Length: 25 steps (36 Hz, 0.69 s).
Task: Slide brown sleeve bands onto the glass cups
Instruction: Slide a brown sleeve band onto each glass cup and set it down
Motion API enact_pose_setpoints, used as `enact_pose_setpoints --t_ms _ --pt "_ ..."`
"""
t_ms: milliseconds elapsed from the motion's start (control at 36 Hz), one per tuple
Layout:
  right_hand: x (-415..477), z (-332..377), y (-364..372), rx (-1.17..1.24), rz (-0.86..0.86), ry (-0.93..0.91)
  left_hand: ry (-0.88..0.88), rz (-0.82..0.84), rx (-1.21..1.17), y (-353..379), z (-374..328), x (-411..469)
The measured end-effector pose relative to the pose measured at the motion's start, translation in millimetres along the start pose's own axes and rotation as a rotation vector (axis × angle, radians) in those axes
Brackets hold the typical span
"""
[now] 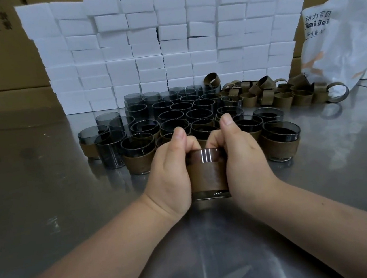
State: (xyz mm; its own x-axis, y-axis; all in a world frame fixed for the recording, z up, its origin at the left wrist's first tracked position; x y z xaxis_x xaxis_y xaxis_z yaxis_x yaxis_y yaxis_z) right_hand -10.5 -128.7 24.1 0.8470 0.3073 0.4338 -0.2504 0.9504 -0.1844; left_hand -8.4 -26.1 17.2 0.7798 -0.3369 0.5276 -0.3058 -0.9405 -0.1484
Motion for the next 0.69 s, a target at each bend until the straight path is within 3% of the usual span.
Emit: enact_pose_setpoints --t_ms 695 --pt "-0.5 -4.7 -1.5 -0.041 0.019 0.022 -0.043 0.000 0.064 -1.1 4.6 -1.2"
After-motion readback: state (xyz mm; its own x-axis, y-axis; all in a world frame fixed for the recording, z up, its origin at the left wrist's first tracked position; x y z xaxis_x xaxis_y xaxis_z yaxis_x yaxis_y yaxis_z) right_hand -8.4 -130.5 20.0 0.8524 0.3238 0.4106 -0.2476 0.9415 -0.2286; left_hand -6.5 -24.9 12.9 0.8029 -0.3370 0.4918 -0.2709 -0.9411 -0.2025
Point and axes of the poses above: each hand's wrist, its own x-axis towards the middle knuckle, its own y-axis out of the palm, z = x × y, the point moved 1 cm from there along x, towards the middle knuckle, and after that the axes turned 14 degrees about z, right-handed, at the moved point
